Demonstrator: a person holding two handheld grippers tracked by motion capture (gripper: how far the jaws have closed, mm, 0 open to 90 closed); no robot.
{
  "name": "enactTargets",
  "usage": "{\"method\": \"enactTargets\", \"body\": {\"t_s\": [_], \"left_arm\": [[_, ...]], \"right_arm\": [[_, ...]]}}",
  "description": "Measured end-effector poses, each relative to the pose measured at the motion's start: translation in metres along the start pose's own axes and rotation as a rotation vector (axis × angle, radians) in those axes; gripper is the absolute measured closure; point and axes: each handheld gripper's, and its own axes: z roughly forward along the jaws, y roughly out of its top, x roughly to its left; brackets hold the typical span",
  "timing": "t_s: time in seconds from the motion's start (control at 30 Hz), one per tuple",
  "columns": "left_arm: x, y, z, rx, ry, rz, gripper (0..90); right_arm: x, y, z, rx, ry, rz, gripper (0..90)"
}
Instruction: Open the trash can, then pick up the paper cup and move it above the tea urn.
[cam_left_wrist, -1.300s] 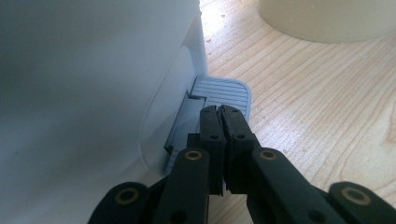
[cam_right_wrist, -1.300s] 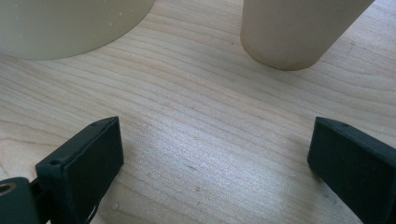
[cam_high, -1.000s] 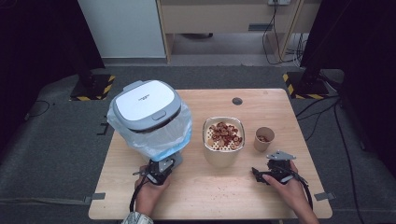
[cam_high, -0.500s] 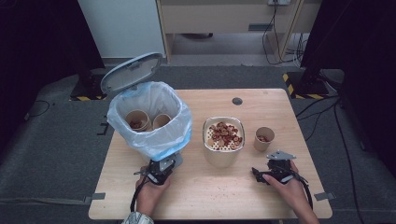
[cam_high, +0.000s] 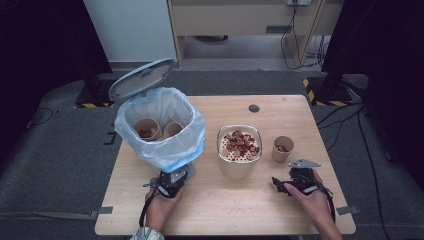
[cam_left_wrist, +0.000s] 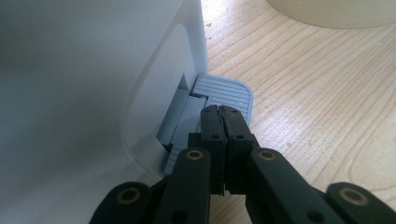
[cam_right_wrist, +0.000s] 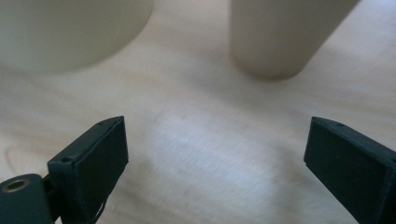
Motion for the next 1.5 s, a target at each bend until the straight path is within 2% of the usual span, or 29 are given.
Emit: {"method": "enactTargets", "body": {"t_s": [0.03, 0.1, 0.13, 0.2, 0.33, 0.5, 0.6, 0.67, 0.73, 0.93, 1.07, 1.17, 1.43, 1.5], "left_arm": [[0.000, 0.000, 0.000, 0.000, 0.000, 0.000, 87.9], [0.000, 0.000, 0.000, 0.001, 0.002, 0.002, 87.8], [0.000, 0.000, 0.000, 0.001, 0.002, 0.002, 87.9], [0.000, 0.000, 0.000, 0.000, 0.002, 0.000, 87.9], [0.000, 0.000, 0.000, -0.001, 0.006, 0.001, 87.8], [0.000, 0.000, 0.000, 0.000, 0.003, -0.001, 87.8], [0.000, 0.000, 0.000, 0.001, 0.003, 0.000, 87.8], [0.000, 0.000, 0.000, 0.002, 0.002, 0.001, 87.9], [0.000, 0.000, 0.000, 0.000, 0.000, -0.003, 87.9], [-0.001, 0.001, 0.000, 0.003, 0.005, 0.002, 87.9], [0.000, 0.000, 0.000, 0.001, 0.003, -0.005, 87.9], [-0.001, 0.001, 0.000, 0.001, 0.006, 0.000, 87.9], [-0.001, 0.000, 0.000, 0.000, 0.005, 0.002, 87.9], [-0.001, 0.001, 0.000, 0.001, 0.007, 0.002, 87.9]], "right_arm": [[0.000, 0.000, 0.000, 0.000, 0.000, 0.000, 7.1], [-0.004, 0.003, -0.006, -0.051, -0.037, 0.017, 6.7], [-0.004, 0.003, -0.006, -0.051, -0.037, 0.017, 6.7], [-0.007, 0.003, -0.008, -0.079, -0.051, 0.056, 6.3], [-0.011, 0.004, -0.006, -0.086, -0.056, 0.108, 7.2], [-0.012, 0.012, -0.003, -0.094, -0.060, 0.115, 6.9], [-0.017, 0.023, -0.007, -0.126, -0.077, 0.138, 5.7], [-0.021, 0.029, -0.006, -0.147, -0.071, 0.151, 4.7], [-0.023, 0.031, -0.001, -0.147, -0.050, 0.153, 4.0], [-0.021, 0.034, 0.016, -0.135, -0.070, 0.125, 5.0], [-0.022, 0.046, 0.027, -0.185, -0.092, 0.126, 8.3], [-0.022, 0.047, 0.035, -0.179, -0.096, 0.105, 9.5], [-0.025, 0.049, 0.047, -0.218, -0.112, 0.090, 17.2], [-0.024, 0.049, 0.049, -0.220, -0.098, 0.091, 22.8]]}}
